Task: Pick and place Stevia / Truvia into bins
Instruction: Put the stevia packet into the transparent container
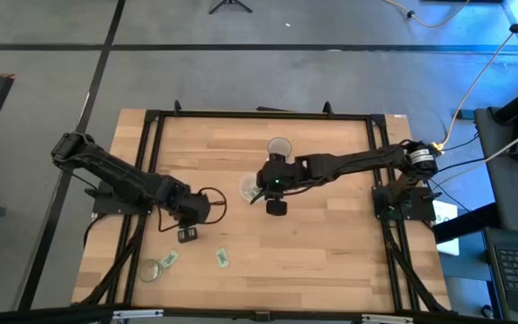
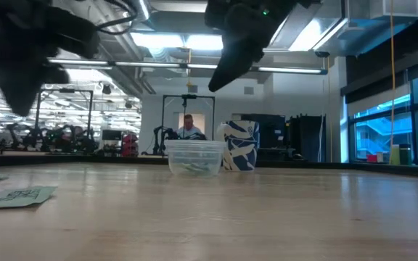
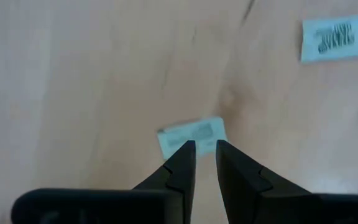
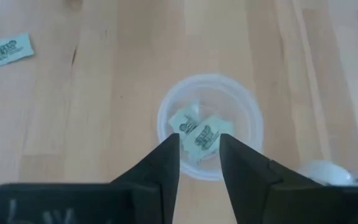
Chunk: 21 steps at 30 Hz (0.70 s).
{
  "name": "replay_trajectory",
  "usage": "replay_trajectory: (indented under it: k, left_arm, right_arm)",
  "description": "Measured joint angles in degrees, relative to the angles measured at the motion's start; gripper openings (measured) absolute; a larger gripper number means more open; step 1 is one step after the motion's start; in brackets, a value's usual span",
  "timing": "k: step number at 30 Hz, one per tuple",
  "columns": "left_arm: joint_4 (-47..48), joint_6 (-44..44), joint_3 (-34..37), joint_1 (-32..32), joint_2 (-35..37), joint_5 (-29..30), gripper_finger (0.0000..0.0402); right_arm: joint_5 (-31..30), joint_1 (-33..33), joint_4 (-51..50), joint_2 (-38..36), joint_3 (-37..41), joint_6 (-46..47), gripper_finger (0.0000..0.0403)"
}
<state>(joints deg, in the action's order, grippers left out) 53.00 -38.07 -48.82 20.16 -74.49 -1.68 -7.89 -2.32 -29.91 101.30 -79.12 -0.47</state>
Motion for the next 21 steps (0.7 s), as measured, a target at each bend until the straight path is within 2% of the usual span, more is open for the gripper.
replay_trajectory:
  k: [5, 8, 15, 21]
  left_arm:
    - [0.81, -5.47, 0.01, 5.68, 0.25, 0.90, 0.0050]
    - [0.88, -9.32, 0.90, 7.48, 0.06, 3.73, 0.0048]
    - [-0.35, -13.18, 3.43, 8.20, -1.16, 4.79, 0.0047]
    - [-7.77, -13.14, 7.13, 8.25, -3.21, 5.26, 0.0047]
  right_arm:
    - [-0.01, -1.10, 0.71, -1.04, 3.70, 2.37, 0.0117]
    - [0.05, -1.43, 5.71, -3.06, 7.17, 3.30, 0.0117]
    - [0.86, -2.20, 18.98, -8.36, 16.18, 7.25, 0.0117]
    - [1.08, -3.11, 25.68, -14.11, 23.04, 8.24, 0.0117]
